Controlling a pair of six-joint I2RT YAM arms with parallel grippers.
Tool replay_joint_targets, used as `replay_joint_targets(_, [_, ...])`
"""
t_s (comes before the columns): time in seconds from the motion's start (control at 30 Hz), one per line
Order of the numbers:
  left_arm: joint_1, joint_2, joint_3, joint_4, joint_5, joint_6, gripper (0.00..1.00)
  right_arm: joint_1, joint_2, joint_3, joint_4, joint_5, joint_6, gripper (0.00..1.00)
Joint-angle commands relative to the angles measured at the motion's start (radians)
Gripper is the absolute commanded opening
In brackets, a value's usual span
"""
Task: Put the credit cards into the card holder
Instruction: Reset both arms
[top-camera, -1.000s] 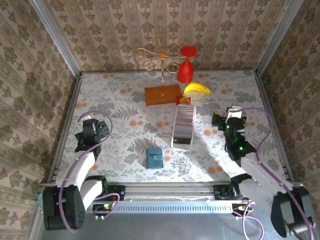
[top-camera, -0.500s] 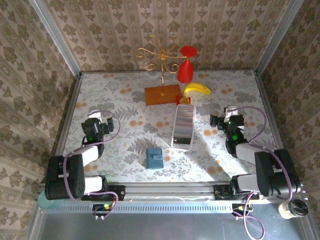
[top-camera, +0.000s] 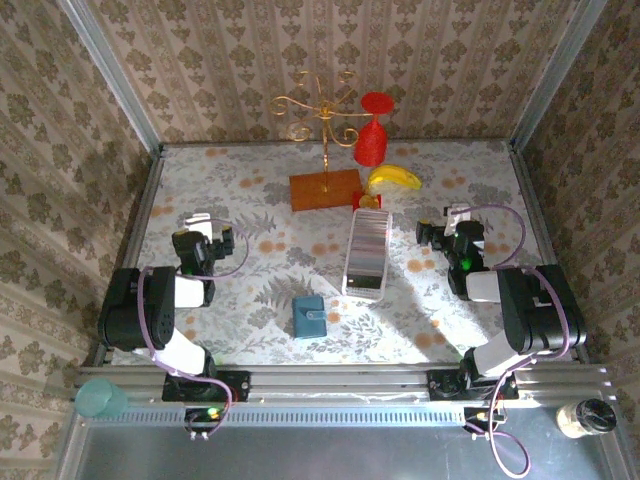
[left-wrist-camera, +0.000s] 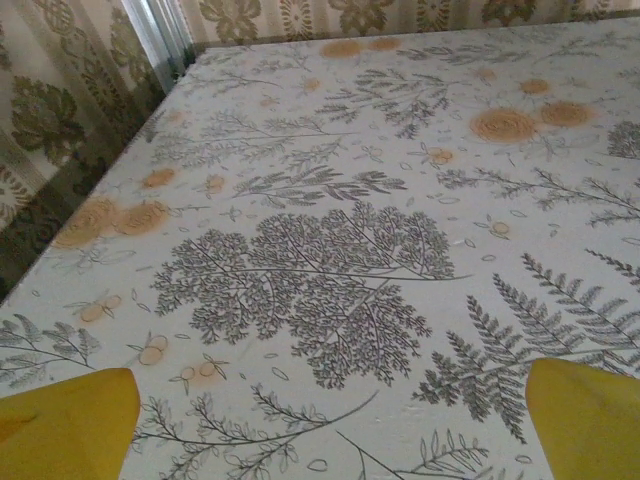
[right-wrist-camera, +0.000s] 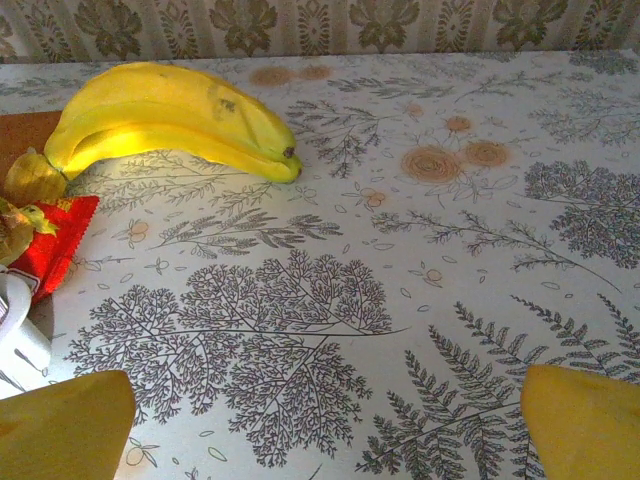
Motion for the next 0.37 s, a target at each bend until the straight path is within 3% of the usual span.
replay_joint_targets(0.0, [-0.015,-0.009,0.008,0.031,-0.043,0.010,1.00,0.002,-0.003,0.003,0.008,0.028,0.005,1.00])
replay_joint_targets(0.33, [-0.018,-0.007,0.022,0.011,-0.021,0.022,1.00,0.006,-0.005,0.002,0.008,0.021,-0.004,1.00])
